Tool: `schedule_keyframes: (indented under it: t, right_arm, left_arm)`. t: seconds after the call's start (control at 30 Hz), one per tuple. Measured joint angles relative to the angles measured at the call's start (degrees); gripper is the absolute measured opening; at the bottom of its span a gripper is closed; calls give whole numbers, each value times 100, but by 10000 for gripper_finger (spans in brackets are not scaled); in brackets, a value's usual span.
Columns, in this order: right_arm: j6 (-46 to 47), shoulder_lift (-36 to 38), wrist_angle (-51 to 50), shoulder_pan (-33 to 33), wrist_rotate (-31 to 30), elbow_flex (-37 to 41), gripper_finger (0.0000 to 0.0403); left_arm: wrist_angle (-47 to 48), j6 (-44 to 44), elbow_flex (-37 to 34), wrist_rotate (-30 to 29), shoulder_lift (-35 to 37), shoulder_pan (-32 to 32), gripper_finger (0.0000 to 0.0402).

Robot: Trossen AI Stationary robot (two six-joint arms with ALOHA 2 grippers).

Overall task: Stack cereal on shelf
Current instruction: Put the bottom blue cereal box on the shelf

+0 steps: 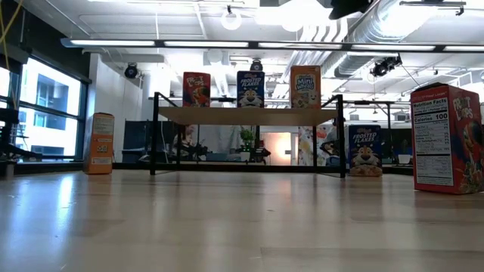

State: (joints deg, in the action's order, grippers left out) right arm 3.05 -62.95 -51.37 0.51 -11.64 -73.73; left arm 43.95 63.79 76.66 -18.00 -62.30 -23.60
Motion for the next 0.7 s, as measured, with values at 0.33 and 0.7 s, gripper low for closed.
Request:
schedule_keyframes:
  t: [0.33, 0.7]
  right_arm:
    - [212, -11, -36, 0, 2, 0, 232]
    - [210, -10, -176, 0, 33, 0, 232]
  left_arm:
    - [1277, 1046, 788, -60, -834, -736, 232]
    - [1710, 1658, 879, -90, -1251, -1152, 229]
